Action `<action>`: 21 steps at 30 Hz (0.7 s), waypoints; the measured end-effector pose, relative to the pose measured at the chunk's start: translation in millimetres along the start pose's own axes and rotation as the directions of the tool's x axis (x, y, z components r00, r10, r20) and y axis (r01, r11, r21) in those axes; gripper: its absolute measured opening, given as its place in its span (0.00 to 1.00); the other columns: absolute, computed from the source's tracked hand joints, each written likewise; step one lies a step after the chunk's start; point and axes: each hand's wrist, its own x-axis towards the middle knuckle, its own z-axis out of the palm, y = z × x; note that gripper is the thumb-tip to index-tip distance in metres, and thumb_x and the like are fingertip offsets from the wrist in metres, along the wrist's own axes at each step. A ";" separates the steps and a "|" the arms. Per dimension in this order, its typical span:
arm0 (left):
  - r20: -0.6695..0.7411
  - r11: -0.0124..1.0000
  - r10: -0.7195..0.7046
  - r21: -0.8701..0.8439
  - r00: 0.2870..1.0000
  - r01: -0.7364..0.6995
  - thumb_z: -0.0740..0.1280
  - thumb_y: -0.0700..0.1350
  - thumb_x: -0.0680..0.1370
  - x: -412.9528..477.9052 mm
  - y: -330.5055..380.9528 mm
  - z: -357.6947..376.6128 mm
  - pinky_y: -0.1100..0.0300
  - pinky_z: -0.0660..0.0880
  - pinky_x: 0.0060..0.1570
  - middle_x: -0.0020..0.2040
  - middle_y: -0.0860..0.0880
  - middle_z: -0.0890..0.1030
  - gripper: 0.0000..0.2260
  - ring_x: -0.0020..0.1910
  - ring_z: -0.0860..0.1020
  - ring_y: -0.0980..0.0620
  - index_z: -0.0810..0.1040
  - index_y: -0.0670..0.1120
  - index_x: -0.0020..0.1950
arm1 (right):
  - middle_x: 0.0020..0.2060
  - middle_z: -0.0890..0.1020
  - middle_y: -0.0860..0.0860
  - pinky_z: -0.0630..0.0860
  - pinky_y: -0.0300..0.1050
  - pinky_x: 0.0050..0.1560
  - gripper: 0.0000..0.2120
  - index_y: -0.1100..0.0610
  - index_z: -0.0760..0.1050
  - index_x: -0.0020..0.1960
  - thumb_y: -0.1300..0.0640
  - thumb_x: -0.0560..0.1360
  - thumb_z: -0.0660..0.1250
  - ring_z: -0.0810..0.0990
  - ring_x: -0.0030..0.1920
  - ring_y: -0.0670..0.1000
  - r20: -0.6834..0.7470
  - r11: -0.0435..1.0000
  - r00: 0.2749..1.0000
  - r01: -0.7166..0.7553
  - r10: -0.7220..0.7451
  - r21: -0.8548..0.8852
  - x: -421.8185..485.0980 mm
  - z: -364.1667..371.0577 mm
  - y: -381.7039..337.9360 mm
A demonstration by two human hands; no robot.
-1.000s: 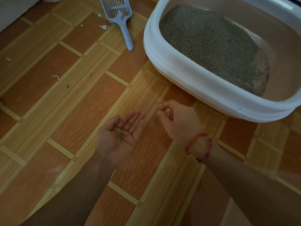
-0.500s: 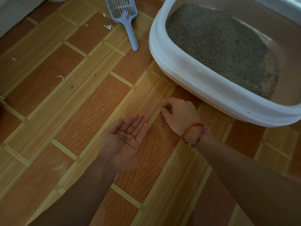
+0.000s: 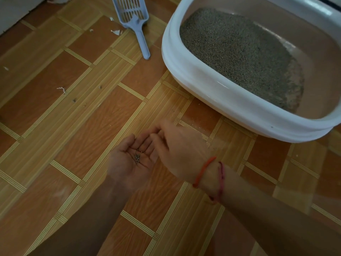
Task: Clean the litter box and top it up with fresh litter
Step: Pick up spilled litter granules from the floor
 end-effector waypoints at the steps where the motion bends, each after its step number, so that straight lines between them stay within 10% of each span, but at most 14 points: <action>1: 0.010 1.000 -0.012 0.018 1.000 0.012 0.51 0.48 0.85 -0.1 0.0 -1.9 0.55 0.83 0.48 0.43 0.42 0.86 0.27 0.44 0.86 0.47 0.85 0.36 0.43 | 0.37 0.82 0.47 0.78 0.52 0.39 0.09 0.50 0.73 0.54 0.49 0.80 0.56 0.80 0.38 0.51 0.015 0.999 0.999 0.038 -0.038 -0.008 -2.9 0.5 -6.3; 7: 0.044 0.997 -0.062 0.058 0.997 0.060 0.50 0.49 0.85 -2.6 1.8 -1.9 0.52 0.82 0.52 0.52 0.39 0.84 0.25 0.51 0.85 0.45 0.83 0.35 0.54 | 0.43 0.83 0.47 0.78 0.53 0.42 0.09 0.51 0.74 0.54 0.51 0.80 0.57 0.81 0.42 0.52 0.060 0.991 0.989 0.134 -0.132 -0.022 -8.6 6.4 -14.4; 21: -0.097 0.998 0.048 -0.024 0.994 -0.051 0.57 0.45 0.83 -8.2 6.0 5.8 0.48 0.83 0.49 0.52 0.39 0.86 0.22 0.53 0.85 0.41 0.85 0.35 0.42 | 0.28 0.73 0.39 0.73 0.37 0.33 0.06 0.46 0.79 0.52 0.51 0.79 0.64 0.73 0.30 0.38 -0.019 0.969 0.978 -0.208 0.207 -0.137 5.6 -8.9 81.4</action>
